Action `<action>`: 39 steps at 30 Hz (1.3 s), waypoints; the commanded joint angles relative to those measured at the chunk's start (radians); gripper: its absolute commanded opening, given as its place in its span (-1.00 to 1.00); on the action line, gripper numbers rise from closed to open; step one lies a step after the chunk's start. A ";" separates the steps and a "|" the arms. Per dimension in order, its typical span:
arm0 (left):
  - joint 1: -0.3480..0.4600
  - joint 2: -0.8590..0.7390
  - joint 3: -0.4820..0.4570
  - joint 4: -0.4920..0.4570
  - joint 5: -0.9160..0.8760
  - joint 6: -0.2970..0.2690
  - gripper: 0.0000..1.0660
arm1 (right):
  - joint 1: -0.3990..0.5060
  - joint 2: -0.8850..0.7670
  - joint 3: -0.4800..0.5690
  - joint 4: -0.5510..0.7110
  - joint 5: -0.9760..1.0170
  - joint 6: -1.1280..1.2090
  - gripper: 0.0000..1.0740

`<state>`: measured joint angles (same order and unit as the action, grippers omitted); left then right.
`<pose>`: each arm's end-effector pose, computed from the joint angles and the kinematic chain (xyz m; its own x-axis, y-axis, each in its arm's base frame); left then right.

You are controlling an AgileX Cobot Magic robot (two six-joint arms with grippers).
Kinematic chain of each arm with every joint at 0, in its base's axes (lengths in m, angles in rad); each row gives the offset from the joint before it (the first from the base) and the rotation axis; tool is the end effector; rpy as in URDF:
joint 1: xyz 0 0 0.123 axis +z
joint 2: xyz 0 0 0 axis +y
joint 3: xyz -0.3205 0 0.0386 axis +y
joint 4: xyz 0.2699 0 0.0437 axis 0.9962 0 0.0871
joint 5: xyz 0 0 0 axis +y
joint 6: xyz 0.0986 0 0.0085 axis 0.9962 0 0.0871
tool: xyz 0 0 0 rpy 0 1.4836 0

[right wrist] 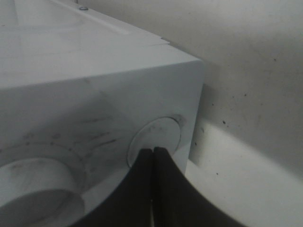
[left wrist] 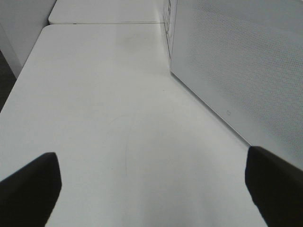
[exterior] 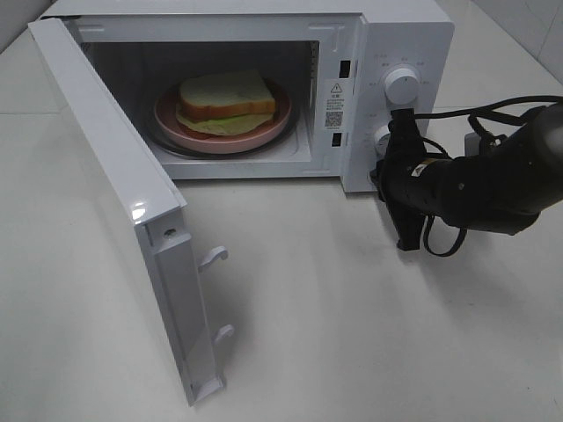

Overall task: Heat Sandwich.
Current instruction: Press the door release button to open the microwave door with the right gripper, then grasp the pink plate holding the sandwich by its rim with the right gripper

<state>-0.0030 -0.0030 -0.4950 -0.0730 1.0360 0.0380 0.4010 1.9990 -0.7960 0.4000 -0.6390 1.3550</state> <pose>-0.0155 -0.0062 0.2849 -0.4346 0.0020 -0.9006 0.0598 0.9979 -0.0266 0.3678 0.1310 0.1148 -0.1420 0.9897 -0.0171 0.4727 0.0830 0.8773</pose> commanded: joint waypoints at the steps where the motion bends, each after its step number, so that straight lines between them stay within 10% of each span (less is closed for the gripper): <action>1: -0.001 -0.022 0.002 0.002 -0.008 0.003 0.90 | -0.002 -0.053 0.031 -0.034 0.006 -0.011 -0.99; 39: -0.001 -0.022 0.002 0.002 -0.008 0.003 0.90 | -0.002 -0.552 0.196 -0.033 0.658 -0.655 -0.94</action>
<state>-0.0030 -0.0030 -0.4950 -0.0730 1.0360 0.0380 0.4010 1.4610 -0.6020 0.3720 -0.0060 0.7390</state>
